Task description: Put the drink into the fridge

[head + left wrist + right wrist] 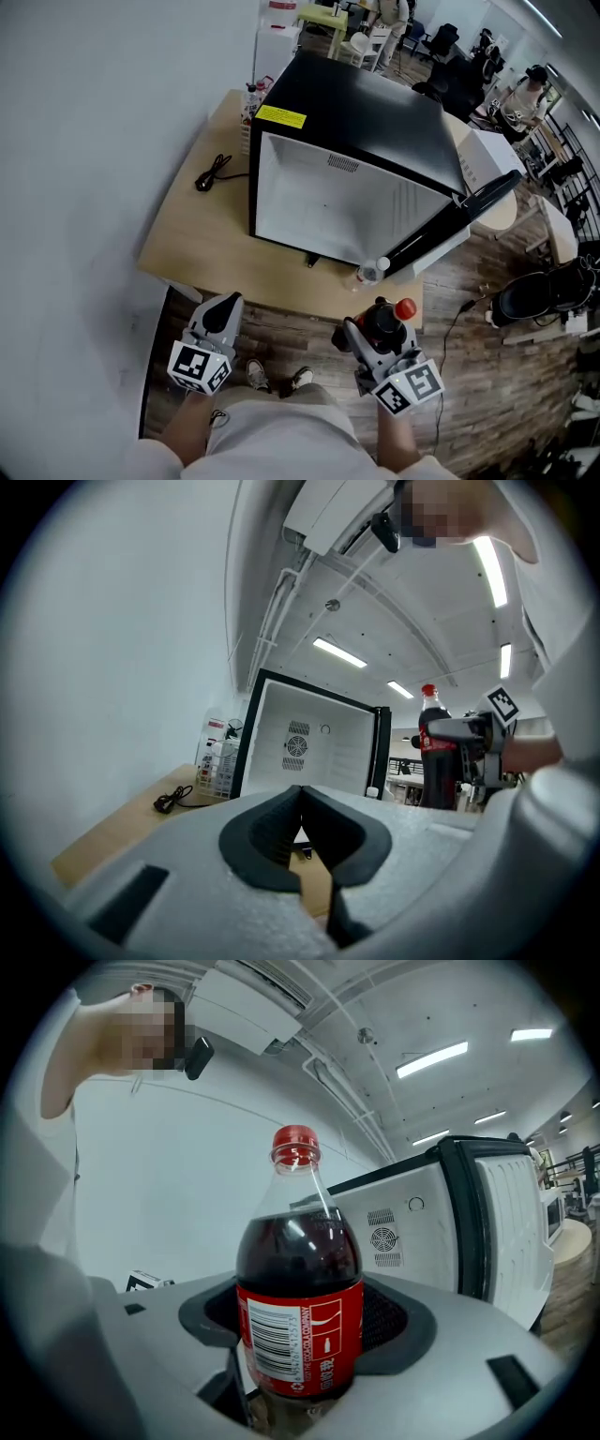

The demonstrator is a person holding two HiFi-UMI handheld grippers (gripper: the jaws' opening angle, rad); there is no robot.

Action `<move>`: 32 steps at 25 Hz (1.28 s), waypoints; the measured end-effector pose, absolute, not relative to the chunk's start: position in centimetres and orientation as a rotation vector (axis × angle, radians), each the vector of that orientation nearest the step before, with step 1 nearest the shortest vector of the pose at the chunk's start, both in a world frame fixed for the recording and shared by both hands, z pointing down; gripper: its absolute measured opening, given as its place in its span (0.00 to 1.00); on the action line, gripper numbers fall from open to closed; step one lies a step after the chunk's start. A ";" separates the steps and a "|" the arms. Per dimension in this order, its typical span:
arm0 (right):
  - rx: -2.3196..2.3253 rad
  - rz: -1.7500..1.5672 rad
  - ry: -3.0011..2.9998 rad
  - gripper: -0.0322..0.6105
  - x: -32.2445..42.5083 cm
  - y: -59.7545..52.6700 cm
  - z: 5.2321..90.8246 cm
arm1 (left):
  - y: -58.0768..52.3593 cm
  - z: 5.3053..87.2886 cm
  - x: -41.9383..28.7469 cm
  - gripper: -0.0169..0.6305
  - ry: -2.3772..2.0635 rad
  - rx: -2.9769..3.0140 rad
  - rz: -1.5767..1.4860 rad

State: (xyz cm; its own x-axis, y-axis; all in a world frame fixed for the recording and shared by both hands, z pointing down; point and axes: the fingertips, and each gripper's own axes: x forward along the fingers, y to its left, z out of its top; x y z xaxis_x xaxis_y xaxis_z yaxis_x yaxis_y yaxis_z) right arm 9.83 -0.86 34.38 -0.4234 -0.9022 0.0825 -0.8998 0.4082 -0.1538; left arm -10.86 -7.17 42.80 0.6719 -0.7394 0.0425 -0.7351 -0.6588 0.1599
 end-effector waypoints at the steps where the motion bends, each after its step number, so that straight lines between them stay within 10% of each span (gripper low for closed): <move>1: -1.685 -0.283 2.627 0.54 10.0 -1.4 34.6 | -7.6 43.1 -10.4 0.05 -1.196 2.718 -0.034; 32: -1.556 -0.197 2.765 0.54 10.3 -19.4 39.5 | -14.5 41.9 -6.8 0.05 -1.400 2.654 0.033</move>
